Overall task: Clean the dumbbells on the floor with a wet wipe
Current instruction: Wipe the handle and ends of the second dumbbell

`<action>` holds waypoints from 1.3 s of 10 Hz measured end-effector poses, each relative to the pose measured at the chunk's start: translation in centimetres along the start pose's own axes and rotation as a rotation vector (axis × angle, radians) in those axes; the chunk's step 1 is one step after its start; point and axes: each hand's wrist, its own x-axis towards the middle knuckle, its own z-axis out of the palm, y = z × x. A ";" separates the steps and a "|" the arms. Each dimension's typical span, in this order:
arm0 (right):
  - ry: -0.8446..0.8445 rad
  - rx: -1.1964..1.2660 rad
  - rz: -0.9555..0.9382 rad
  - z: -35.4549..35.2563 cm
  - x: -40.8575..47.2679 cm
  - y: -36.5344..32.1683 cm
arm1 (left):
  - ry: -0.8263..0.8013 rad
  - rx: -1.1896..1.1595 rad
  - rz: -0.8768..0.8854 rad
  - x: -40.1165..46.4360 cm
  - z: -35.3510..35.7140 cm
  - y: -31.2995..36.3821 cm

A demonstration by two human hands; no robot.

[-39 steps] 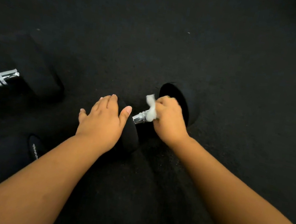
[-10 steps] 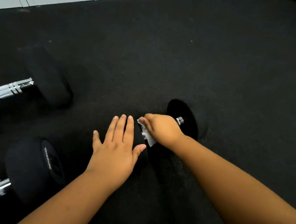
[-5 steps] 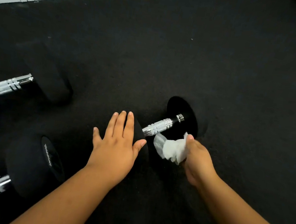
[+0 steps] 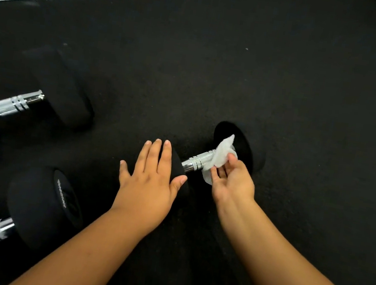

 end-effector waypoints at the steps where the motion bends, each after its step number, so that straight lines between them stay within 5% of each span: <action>1: 0.009 -0.108 0.030 1.3 1.4 0.5 | -0.013 -0.014 0.005 0.3 -0.2 -0.2; 7: 0.034 -0.264 0.116 4.6 0.1 3.8 | -0.051 -0.014 -0.020 0.8 -0.9 -0.3; 9: -0.008 -0.149 -0.054 4.1 2.0 1.1 | -0.050 -0.023 -0.020 1.0 -1.0 -0.3; 13: -0.041 -0.106 -0.056 0.8 1.2 1.2 | -0.044 -0.039 -0.023 1.1 -0.8 -0.4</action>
